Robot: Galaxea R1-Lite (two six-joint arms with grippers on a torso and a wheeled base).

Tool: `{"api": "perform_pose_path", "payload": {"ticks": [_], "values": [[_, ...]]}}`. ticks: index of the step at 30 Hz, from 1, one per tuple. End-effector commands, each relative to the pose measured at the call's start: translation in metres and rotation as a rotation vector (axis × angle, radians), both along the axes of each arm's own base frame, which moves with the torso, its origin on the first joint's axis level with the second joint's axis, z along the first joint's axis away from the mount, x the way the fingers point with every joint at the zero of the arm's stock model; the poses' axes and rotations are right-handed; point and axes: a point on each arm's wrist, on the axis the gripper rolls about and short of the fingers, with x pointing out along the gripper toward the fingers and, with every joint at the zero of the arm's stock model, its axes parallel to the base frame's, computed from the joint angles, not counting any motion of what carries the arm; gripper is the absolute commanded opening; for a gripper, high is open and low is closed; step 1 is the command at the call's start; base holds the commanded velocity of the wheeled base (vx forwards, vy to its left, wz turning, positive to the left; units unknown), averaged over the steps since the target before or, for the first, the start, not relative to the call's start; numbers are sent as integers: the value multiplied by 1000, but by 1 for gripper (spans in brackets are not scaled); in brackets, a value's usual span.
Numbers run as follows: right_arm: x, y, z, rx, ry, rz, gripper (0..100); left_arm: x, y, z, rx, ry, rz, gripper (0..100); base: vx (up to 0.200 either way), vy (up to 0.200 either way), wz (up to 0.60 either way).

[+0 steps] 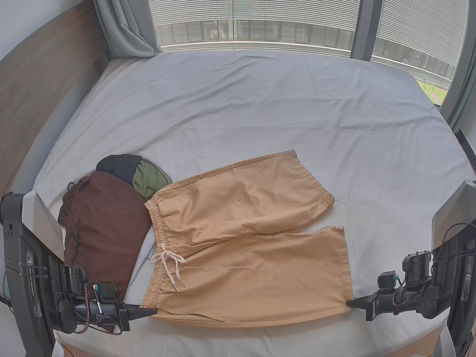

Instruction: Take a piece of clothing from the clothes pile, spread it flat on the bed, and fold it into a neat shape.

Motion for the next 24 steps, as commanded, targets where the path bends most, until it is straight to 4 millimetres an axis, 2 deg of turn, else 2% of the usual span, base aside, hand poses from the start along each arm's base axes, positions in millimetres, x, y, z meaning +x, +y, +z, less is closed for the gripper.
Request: {"api": "perform_pose_path", "payload": {"ticks": [1, 10, 20, 24], "values": [[-4, -1, 0, 0, 13, 5, 0, -5, 0, 0, -4, 15, -4, 0, 0, 0, 0], [-3, 0, 1, 4, -5, 18, 0, -4, 0, 1, -20, 7, -18, 0, 0, 0, 0], [2, 2, 7, 78, -58, 40, 0, 11, -1, 6, -33, -48, -16, 0, 0, 0, 0], [8, 4, 16, 95, -110, 49, 0, 23, -1, 20, -62, -79, 11, 0, 0, 0, 0]]}}
